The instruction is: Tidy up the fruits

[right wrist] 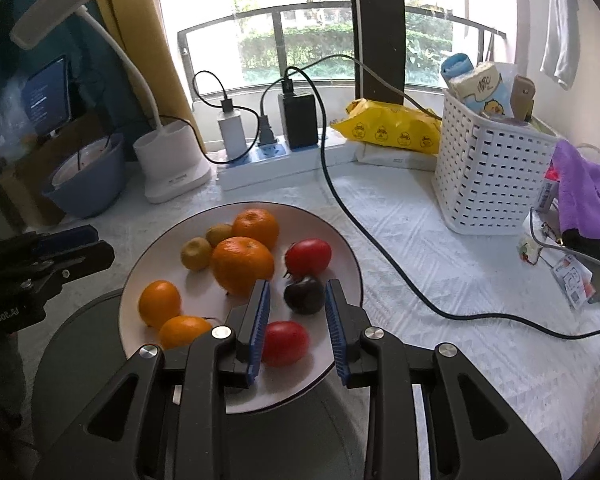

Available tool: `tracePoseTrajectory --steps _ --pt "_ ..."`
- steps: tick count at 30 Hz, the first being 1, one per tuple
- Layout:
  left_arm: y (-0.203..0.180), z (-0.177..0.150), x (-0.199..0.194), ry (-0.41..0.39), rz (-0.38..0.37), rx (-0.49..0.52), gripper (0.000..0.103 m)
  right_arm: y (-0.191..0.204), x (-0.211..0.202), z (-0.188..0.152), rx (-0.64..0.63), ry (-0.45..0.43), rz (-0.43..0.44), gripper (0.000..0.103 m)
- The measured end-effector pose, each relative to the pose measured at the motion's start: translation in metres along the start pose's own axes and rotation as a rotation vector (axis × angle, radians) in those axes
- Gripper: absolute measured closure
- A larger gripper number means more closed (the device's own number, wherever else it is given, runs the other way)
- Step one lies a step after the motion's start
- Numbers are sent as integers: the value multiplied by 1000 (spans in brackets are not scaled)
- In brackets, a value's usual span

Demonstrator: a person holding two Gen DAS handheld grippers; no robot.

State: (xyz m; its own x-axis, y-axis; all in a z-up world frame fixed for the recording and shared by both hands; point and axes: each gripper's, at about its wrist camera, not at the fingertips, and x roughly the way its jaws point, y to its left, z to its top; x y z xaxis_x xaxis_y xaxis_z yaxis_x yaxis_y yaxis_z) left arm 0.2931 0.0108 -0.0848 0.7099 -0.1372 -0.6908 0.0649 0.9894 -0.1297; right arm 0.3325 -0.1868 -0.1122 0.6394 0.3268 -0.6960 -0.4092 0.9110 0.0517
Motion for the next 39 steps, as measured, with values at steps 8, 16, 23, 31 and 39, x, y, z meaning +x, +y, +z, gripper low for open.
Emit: tracePoseTrajectory --steps 8,16,23,31,39 --pt "-3 -11 -24 -19 2 9 60 14 -22 -8 -12 -20 2 73" --pt "-8 -26 -45 -28 0 20 60 26 -44 -19 -21 -39 1 73" --pt "-9 -41 -65 -41 3 23 60 36 -62 -32 -26 -51 -3 73" --pt "-15 -63 -83 -48 -8 30 60 48 -82 -48 -33 -64 -8 73" --pt "-24 -80 -104 -65 -24 43 60 59 -101 -68 -41 -74 -12 73"
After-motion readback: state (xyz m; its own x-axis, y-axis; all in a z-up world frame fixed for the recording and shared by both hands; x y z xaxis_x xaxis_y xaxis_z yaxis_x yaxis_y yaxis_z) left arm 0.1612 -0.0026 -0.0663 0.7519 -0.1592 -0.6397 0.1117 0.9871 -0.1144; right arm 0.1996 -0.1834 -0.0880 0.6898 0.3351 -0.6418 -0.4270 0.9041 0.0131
